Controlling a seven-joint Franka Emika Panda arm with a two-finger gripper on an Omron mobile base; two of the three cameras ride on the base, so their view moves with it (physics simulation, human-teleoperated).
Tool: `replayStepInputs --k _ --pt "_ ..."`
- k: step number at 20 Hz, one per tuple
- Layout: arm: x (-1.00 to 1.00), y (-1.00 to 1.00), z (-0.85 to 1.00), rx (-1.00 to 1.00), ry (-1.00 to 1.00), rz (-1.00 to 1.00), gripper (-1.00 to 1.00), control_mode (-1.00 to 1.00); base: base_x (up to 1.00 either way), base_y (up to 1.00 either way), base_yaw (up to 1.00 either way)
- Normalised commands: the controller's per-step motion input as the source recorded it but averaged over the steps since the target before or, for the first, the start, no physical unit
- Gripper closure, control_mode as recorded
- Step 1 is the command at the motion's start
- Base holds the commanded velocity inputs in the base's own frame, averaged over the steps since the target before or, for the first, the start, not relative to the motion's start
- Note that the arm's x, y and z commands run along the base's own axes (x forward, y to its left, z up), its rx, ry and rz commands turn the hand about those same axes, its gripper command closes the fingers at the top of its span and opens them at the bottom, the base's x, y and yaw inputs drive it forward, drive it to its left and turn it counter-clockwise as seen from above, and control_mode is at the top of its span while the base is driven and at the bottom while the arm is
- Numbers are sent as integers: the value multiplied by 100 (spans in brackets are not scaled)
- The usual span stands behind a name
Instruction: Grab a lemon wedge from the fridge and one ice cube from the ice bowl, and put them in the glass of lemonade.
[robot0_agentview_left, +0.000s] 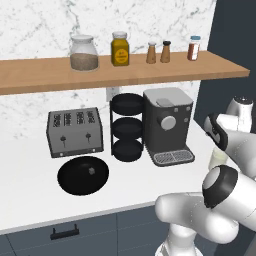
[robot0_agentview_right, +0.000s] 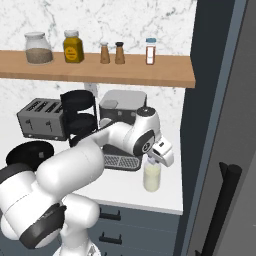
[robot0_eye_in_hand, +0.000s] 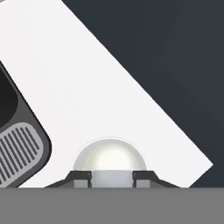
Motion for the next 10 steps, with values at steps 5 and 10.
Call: replayStepInputs --k 5,10 --pt "0 0 0 0 0 0 -100 -100 0 0 0" --pt "0 0 0 0 0 0 -100 -100 0 0 0"
